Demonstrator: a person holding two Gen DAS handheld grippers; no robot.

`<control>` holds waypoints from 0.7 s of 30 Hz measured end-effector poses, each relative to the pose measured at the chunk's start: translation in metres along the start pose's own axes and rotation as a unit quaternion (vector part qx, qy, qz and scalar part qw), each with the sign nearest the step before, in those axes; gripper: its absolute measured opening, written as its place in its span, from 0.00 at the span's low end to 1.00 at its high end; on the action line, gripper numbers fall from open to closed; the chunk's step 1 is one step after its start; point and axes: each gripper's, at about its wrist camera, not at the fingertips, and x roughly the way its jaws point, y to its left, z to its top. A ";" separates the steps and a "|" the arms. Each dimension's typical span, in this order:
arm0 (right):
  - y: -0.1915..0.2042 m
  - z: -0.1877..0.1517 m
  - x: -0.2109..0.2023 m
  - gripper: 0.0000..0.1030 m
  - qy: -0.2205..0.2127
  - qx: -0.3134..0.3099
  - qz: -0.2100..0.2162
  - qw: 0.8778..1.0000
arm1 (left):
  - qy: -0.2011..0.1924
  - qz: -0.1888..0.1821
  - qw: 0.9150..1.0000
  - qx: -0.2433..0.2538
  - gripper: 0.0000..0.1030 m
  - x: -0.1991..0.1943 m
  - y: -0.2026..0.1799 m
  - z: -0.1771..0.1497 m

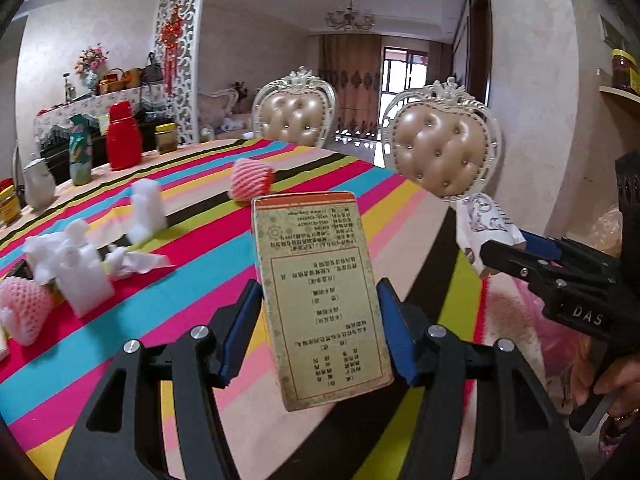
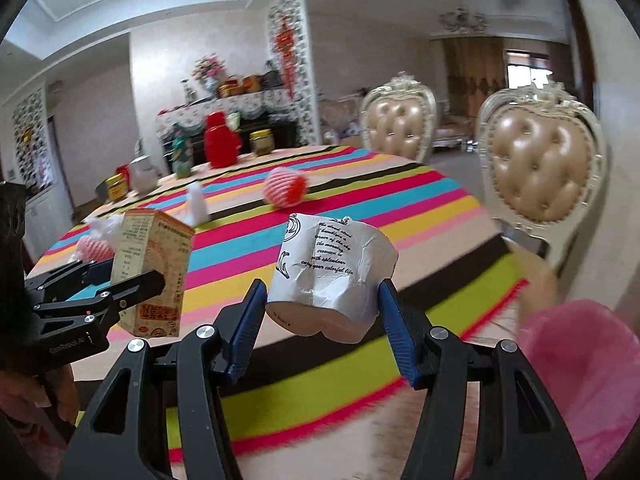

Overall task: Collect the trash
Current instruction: 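Carry the box and crumpled cup to the pink bin and release both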

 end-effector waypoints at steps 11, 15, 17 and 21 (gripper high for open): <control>-0.074 -0.023 -0.054 0.54 -0.023 0.035 -0.109 0.993 | -0.020 -0.088 0.995 0.051 0.56 0.017 -0.078 0.009; -0.109 -0.035 -0.078 0.54 -0.020 0.062 -0.154 0.986 | -0.026 -0.129 0.988 0.078 0.55 0.024 -0.114 0.013; -0.129 -0.042 -0.089 0.54 -0.018 0.078 -0.179 0.981 | -0.030 -0.149 0.984 0.088 0.53 0.028 -0.130 0.016; -0.161 -0.053 -0.102 0.50 -0.019 0.107 -0.205 0.973 | -0.022 -0.186 0.977 0.100 0.53 0.039 -0.164 0.018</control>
